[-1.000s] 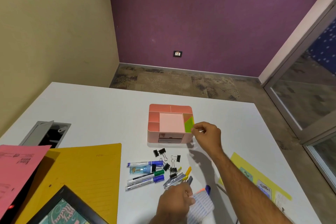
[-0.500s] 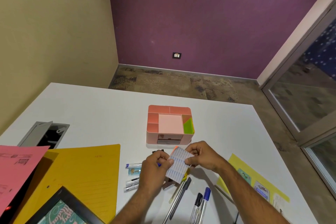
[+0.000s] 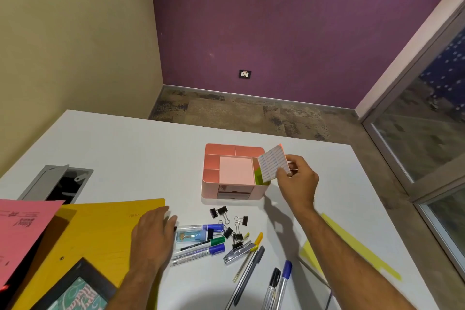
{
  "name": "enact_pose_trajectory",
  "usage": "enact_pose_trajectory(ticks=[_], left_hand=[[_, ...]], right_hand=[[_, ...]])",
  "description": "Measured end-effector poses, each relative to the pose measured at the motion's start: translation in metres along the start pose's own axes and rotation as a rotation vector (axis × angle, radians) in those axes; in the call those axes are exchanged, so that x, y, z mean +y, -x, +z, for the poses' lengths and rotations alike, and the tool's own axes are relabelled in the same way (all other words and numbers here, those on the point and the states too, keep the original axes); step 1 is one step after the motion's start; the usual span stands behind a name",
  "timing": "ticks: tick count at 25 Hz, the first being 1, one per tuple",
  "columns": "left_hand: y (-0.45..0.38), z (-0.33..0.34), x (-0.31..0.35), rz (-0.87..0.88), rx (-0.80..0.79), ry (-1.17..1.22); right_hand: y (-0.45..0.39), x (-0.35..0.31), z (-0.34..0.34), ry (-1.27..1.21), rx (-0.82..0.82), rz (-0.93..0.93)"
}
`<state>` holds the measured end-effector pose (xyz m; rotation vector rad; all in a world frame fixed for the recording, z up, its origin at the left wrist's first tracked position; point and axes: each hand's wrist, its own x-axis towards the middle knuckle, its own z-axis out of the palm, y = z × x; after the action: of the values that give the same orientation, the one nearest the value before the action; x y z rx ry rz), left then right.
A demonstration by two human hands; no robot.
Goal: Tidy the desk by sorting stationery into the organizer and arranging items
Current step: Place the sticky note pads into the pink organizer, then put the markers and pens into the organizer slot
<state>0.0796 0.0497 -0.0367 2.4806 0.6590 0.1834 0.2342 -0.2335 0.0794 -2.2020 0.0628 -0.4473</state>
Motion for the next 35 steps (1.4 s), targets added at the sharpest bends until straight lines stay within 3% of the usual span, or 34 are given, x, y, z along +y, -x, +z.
enact_pose_trajectory(ticks=[5, 14, 20, 24, 26, 28, 31, 35], left_hand=[[0.003, 0.008, -0.031, -0.086, -0.21, -0.247], [0.009, 0.026, -0.048, -0.024, -0.074, -0.393], [0.01, 0.03, -0.052, -0.016, -0.061, -0.416], [0.01, 0.03, -0.05, -0.032, -0.071, -0.411], [0.01, 0.03, -0.05, -0.034, -0.074, -0.411], [0.01, 0.03, -0.049, -0.031, -0.069, -0.414], [0.01, 0.029, -0.048, -0.028, -0.063, -0.402], [0.01, 0.028, -0.048, -0.022, -0.066, -0.4]], right_hand=[[0.001, 0.0, 0.02, 0.202, -0.063, -0.005], [0.012, 0.009, 0.053, 0.348, -0.083, 0.131], [0.018, 0.02, 0.062, 0.416, -0.148, 0.084], [0.035, 0.014, 0.058, 0.311, -0.059, -0.006], [0.057, 0.012, 0.06, 0.184, -0.177, -0.163], [0.078, 0.012, 0.066, 0.18, -0.488, -0.3], [0.097, 0.013, 0.081, 0.467, -0.865, -0.483], [0.105, 0.008, 0.093, 0.681, -0.936, -0.514]])
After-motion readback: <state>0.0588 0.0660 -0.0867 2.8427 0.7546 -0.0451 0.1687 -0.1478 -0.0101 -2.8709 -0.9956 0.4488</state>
